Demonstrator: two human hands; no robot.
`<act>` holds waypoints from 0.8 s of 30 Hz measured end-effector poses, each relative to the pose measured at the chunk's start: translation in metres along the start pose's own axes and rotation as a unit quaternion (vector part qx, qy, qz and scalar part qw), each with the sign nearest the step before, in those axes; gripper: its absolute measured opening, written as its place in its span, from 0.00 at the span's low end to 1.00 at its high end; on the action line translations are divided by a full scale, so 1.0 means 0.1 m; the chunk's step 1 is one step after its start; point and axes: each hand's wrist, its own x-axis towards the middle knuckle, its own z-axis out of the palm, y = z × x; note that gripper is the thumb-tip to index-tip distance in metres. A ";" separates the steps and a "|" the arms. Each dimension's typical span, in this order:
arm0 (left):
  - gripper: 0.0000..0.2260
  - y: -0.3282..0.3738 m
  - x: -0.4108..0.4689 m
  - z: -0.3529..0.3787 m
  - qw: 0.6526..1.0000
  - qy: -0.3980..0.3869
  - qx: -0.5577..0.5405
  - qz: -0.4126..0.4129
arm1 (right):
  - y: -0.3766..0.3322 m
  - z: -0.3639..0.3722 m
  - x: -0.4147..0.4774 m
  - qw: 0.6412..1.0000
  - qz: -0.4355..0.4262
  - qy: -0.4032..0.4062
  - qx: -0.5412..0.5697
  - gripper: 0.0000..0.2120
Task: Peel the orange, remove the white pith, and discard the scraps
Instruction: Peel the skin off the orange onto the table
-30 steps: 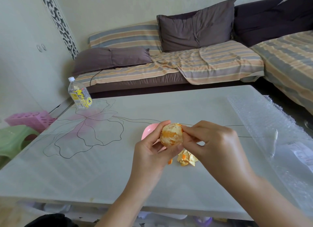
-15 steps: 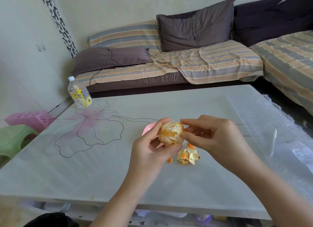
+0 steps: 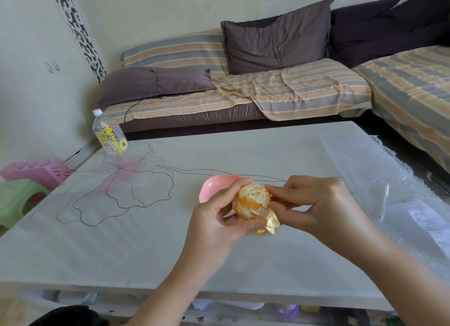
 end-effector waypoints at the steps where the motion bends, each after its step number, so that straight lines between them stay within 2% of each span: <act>1: 0.29 0.01 0.00 0.01 1.000 0.001 -0.004 0.000 | 0.00 0.00 -0.01 1.000 -0.005 0.005 -0.022 0.08; 10: 0.27 0.07 0.01 0.12 0.999 0.041 -0.018 0.031 | -0.06 0.13 -0.04 0.986 -0.009 0.117 -0.116 0.13; 18: 0.24 0.12 0.03 0.17 0.997 0.062 -0.018 0.047 | -0.09 0.18 0.04 0.982 0.042 0.171 -0.063 0.08; 21: 0.25 0.13 0.03 0.16 0.997 0.060 -0.028 0.047 | -0.08 0.12 0.08 0.987 0.068 0.147 0.007 0.08; 24: 0.28 0.14 0.07 0.11 0.996 0.065 -0.041 0.040 | -0.09 0.05 0.12 0.984 0.105 0.066 0.125 0.10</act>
